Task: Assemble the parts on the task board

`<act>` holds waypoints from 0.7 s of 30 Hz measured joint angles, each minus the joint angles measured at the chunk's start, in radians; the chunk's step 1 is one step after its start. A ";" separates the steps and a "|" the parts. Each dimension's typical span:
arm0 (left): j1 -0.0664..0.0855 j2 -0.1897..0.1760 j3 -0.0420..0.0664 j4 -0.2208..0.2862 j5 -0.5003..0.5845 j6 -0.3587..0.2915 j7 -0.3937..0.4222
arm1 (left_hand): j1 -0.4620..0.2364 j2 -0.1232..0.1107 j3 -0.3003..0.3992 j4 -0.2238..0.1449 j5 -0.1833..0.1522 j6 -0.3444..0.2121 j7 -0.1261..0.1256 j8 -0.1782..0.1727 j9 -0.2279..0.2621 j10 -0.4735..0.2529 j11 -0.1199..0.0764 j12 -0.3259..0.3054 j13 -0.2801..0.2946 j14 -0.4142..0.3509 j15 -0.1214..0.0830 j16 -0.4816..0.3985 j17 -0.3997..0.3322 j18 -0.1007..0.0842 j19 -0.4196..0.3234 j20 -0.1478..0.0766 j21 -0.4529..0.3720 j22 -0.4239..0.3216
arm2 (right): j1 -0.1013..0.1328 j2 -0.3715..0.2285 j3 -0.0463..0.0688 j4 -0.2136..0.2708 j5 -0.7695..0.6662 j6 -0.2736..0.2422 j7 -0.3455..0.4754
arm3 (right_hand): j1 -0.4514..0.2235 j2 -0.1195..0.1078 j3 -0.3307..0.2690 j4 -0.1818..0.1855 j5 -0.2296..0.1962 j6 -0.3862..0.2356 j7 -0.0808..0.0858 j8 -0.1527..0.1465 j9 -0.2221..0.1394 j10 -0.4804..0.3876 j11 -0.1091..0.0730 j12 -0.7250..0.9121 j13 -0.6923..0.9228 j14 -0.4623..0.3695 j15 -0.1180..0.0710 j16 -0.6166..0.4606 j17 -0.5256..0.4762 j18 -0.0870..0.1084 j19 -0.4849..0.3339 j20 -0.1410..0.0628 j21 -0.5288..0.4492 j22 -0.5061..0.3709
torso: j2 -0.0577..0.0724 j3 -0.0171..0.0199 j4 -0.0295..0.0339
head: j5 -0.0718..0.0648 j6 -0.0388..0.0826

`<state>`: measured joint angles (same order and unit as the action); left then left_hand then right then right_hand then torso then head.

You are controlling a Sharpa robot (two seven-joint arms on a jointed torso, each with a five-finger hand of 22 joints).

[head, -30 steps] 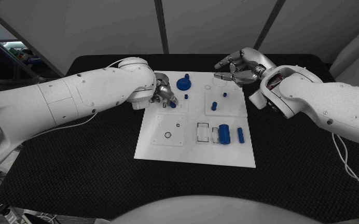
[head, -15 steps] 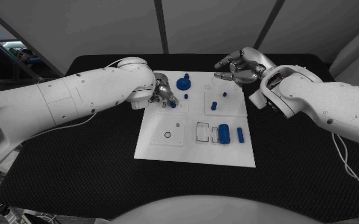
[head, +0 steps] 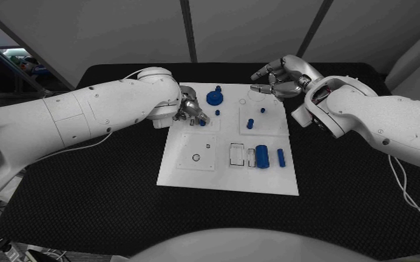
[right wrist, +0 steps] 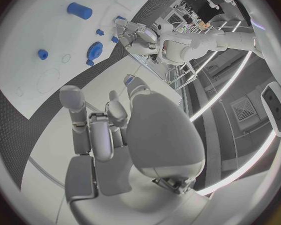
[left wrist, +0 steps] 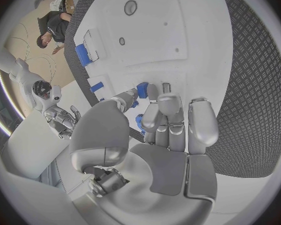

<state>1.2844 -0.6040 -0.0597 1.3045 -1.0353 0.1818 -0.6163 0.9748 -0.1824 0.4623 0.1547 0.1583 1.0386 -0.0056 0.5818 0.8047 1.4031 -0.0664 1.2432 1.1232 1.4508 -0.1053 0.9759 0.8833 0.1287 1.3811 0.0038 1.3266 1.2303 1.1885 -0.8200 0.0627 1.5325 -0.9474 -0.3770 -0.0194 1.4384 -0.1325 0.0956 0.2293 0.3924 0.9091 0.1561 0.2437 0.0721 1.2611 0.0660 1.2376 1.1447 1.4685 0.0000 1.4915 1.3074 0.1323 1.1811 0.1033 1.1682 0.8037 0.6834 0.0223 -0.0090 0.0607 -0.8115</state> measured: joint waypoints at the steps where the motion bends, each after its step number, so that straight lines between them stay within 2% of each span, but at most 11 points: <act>1: 0.000 0.000 0.000 0.000 0.000 0.000 0.000 | 0.000 0.000 -0.012 0.006 0.000 0.005 0.002 0.000 0.000 0.000 0.000 0.000 0.000 0.000 0.000 0.000 0.000 0.000 0.000 0.000 0.000 0.001 | 0.000 0.000 0.000 0.000 0.000 0.000 0.000 | 0.000 0.000 0.000 0.000 0.000 0.000 0.000 0.000 0.000 0.000 0.000 0.000 0.000 0.000 0.000 0.000 0.000 0.000 0.000 0.000 0.000 0.000 | 0.000 0.0000 0.0000 | 0.000 0.000; 13: -0.001 -0.003 -0.001 -0.002 0.000 -0.003 -0.001 | -0.004 0.015 -0.174 0.073 0.000 0.005 0.002 0.000 0.000 0.003 0.003 0.004 0.001 0.000 0.000 0.000 0.000 0.000 0.000 0.000 0.000 0.005 | 0.000 0.000 0.000 -0.001 0.000 0.000 0.000 | 0.000 0.000 0.000 0.000 0.000 0.000 0.000 0.000 -0.001 0.000 0.000 0.000 0.000 0.000 0.000 0.000 0.000 0.000 0.000 0.000 0.000 0.000 | 0.000 0.0000 0.0000 | -0.001 0.000; 20: -0.001 -0.012 0.000 0.008 0.005 -0.013 -0.001 | 0.001 0.021 -0.247 0.093 0.000 0.005 0.002 0.000 0.000 0.003 0.003 0.004 -0.002 0.000 0.000 0.000 0.001 0.000 0.000 0.000 0.000 0.004 | 0.000 0.001 0.000 -0.005 0.000 0.000 0.000 | 0.000 0.000 0.000 0.000 0.000 -0.003 -0.003 0.000 -0.001 0.000 0.000 0.000 0.000 0.000 0.000 0.000 0.000 0.000 -0.004 -0.004 0.000 -0.002 | 0.000 -0.0003 0.0000 | -0.002 0.001; 21: -0.001 -0.015 0.001 0.011 0.008 -0.016 -0.001 | 0.007 0.028 -0.259 0.096 0.000 0.005 0.002 0.000 0.000 0.003 0.003 0.004 -0.003 0.000 0.000 0.000 0.001 0.000 0.000 0.000 0.000 0.003 | 0.000 0.001 0.000 -0.006 0.000 0.000 0.000 | 0.000 0.000 0.000 0.000 0.000 -0.003 -0.003 0.000 -0.001 0.000 0.000 0.000 0.000 0.000 0.000 0.000 0.000 0.000 -0.004 -0.004 0.000 -0.002 | 0.000 -0.0002 0.0001 | -0.002 0.001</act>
<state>1.2830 -0.6185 -0.0585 1.3156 -1.0269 0.1661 -0.6173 0.9821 -0.1546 0.2031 0.2509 0.1583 1.0436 -0.0037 0.5818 0.8048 1.4058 -0.0636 1.2470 1.1204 1.4508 -0.1052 0.9759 0.8839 0.1286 1.3810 0.0038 1.3266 1.2329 1.1885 -0.8193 0.0627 1.5269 -0.9473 -0.3771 -0.0194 1.4384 -0.1325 0.0956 0.2294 0.3923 0.9063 0.1533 0.2437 0.0714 1.2611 0.0660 1.2377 1.1448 1.4685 0.0000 1.4916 1.3074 0.1323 1.1775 0.0996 1.1683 0.8014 0.6834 0.0221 -0.0089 0.0589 -0.8101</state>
